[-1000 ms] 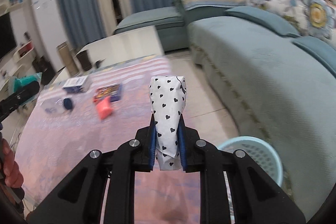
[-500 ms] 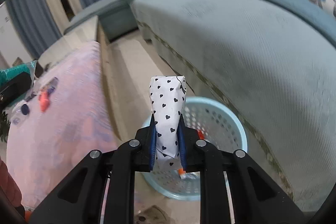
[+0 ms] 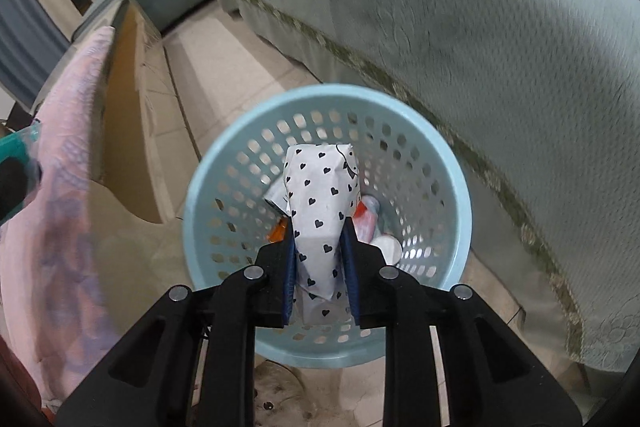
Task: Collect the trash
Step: 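Carry teal packet and polka-dot tissue over the blue basket and open both tools, then move both open tools back over the table toward the bottle and pink bag, then grasp the clear plastic bottle with the left tool while the right tool grasps the pink bag, then carry bottle and pink bag over the blue basket and open both tools, then move both open tools back to the milk carton and card box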
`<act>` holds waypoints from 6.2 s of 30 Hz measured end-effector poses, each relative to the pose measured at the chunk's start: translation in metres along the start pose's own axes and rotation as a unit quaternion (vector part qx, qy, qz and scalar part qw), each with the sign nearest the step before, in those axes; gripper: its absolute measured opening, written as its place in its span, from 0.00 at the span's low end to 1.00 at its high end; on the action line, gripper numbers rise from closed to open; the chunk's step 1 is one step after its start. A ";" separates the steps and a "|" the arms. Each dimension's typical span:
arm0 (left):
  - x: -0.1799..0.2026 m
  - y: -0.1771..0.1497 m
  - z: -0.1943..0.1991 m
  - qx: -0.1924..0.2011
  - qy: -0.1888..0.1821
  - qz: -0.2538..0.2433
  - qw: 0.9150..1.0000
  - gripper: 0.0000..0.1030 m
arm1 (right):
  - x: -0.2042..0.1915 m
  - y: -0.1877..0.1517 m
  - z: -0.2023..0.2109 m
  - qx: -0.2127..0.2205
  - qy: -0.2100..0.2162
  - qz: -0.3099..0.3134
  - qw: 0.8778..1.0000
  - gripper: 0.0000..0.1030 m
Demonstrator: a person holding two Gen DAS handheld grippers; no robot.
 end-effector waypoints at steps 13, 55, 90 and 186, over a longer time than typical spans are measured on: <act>0.004 0.000 0.027 0.034 -0.025 0.007 0.999 0.72 | 0.000 -0.001 -0.010 -0.004 -0.008 -0.004 1.000 0.47; -0.281 -0.093 0.304 0.220 0.217 0.185 0.933 0.77 | -0.362 -0.010 0.081 0.133 0.134 0.229 0.955 0.54; -0.325 -0.155 0.273 0.154 0.039 0.230 0.960 0.77 | -0.447 -0.023 -0.010 0.060 0.122 0.333 0.933 0.51; -0.096 0.003 0.146 0.098 0.037 0.060 0.993 0.56 | -0.136 0.034 0.107 0.094 0.088 0.088 0.988 0.45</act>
Point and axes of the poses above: each gripper's, at about its wrist camera, not at the fingertips, and z roughly against the way its jaws point, x to its right, y to its top, the point moved 8 cm from there along -z, roughly the way its jaws point, and after that the axes turned 4 degrees about -z, right-handed, at the moved point
